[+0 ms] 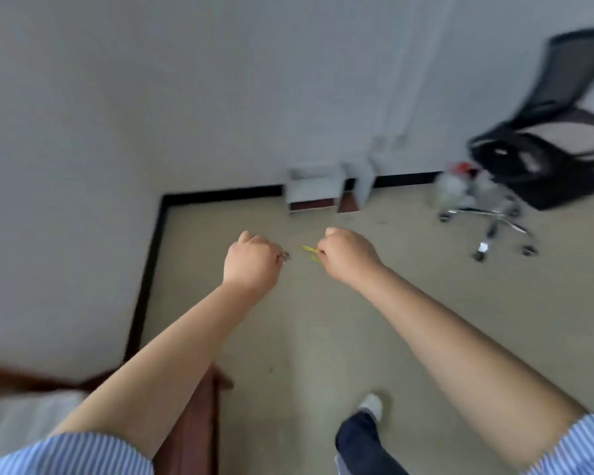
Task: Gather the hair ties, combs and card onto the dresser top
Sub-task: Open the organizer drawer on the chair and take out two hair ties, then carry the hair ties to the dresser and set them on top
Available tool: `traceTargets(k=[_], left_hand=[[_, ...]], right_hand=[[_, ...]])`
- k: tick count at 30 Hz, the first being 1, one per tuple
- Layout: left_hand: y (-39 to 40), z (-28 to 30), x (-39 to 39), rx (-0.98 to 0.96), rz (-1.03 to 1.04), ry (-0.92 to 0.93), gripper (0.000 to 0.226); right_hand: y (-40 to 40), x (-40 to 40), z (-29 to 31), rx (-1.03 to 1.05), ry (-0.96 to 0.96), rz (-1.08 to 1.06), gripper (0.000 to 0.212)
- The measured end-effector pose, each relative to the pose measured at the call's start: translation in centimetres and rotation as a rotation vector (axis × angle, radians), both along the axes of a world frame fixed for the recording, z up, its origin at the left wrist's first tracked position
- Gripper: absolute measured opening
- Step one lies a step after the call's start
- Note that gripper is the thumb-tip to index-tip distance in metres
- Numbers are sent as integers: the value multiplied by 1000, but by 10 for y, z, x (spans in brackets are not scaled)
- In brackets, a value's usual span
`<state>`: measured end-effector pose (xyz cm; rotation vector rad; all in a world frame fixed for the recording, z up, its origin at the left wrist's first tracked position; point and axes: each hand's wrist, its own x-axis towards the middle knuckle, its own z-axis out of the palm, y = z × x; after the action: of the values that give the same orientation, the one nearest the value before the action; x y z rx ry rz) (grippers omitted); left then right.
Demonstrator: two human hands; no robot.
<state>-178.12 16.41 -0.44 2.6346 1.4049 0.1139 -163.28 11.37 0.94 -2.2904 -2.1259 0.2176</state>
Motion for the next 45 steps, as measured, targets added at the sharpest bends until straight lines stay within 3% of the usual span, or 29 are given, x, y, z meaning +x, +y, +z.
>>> traceTargets(k=[8,16,20,25,34,36,42,45], left_hand=[[-114,68,336,98,-685,-38,27],[-265,110,636,3,-1023,-163,25],[-320,122,756,30,-1137,-153,25],[-380,128,922,24,-1268,-183,25],[-496,131,1201,-48,-1484,-177,25],[-527,126,1254,-91,-1507,-180,24],[-622,99,1415,-186,-1551,-134,22],[-662,94,1500,-208,-1514,-107,23]], right_hand=[[-185,289,68,31,-54,-516,39],[-363,528,113,91,16,-902,30],[-428,632,130,123,44,-1116,49],[-493,767,135,225,181,-1336,24],[-624,991,133,346,301,-1652,21],[-659,1034,126,389,295,-1701,19],[-755,1181,104,470,253,-1775,44],[-802,1271,98,470,276,-1785,35]])
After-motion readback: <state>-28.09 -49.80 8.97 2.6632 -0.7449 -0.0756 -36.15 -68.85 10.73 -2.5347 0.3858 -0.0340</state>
